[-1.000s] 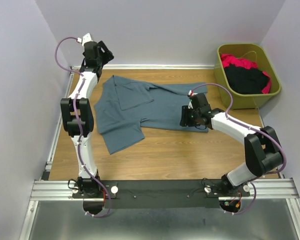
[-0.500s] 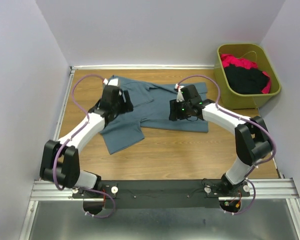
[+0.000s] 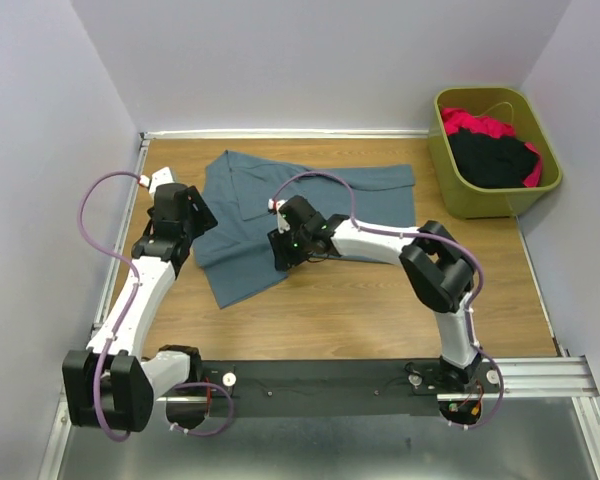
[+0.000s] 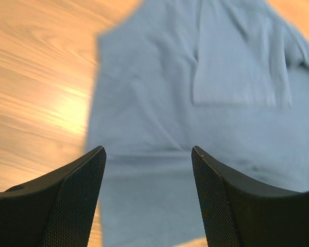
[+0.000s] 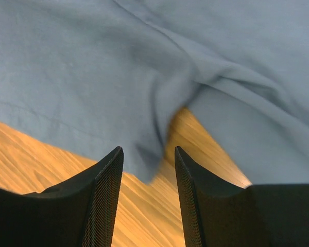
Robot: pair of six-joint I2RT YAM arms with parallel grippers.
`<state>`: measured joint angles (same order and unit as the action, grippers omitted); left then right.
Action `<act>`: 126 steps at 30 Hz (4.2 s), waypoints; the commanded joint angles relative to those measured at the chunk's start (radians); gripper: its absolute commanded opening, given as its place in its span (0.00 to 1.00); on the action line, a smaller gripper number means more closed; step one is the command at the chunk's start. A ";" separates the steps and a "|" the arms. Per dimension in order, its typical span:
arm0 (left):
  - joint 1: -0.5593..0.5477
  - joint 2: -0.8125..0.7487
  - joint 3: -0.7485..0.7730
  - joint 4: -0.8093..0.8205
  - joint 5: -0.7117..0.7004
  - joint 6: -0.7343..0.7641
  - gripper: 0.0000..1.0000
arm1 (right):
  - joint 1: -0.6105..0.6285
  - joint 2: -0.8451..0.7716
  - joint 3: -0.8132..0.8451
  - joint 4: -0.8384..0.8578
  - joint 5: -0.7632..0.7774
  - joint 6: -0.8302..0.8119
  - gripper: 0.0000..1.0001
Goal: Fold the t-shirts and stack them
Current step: Flatten the tshirt out
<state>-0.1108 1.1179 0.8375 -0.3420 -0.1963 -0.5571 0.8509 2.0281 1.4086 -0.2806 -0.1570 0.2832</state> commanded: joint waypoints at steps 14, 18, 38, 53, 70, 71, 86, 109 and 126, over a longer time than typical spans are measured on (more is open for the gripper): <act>0.030 -0.179 -0.046 -0.049 0.020 0.054 0.75 | 0.180 0.015 -0.097 0.020 0.065 0.212 0.06; 0.030 -0.198 -0.046 -0.055 0.020 0.065 0.75 | 0.232 -0.058 -0.163 0.012 0.010 0.275 0.06; 0.022 -0.073 -0.075 0.020 0.192 0.103 0.75 | 0.062 -0.366 -0.189 -0.322 0.365 0.238 0.46; -0.049 -0.125 -0.179 0.175 0.219 0.209 0.75 | -0.437 -0.448 -0.326 -0.312 0.536 0.409 0.52; -0.052 -0.178 -0.212 0.225 0.150 0.235 0.75 | -0.441 -0.333 -0.346 -0.290 0.560 0.490 0.42; -0.052 -0.182 -0.213 0.227 0.150 0.237 0.75 | -0.441 -0.339 -0.350 -0.290 0.560 0.488 0.39; -0.052 -0.187 -0.209 0.230 0.140 0.238 0.75 | -0.441 -0.580 -0.511 -0.396 0.563 0.548 0.01; -0.052 -0.046 -0.170 0.190 0.126 0.175 0.75 | -0.443 -0.716 -0.510 -0.464 0.447 0.456 0.59; -0.029 0.508 0.089 0.241 0.124 0.079 0.75 | -0.539 -0.263 -0.323 -0.108 0.378 0.209 0.60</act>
<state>-0.1513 1.5391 0.8707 -0.1154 -0.0608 -0.4553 0.3393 1.7058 1.0344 -0.4732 0.2459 0.5556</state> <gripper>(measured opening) 0.751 0.599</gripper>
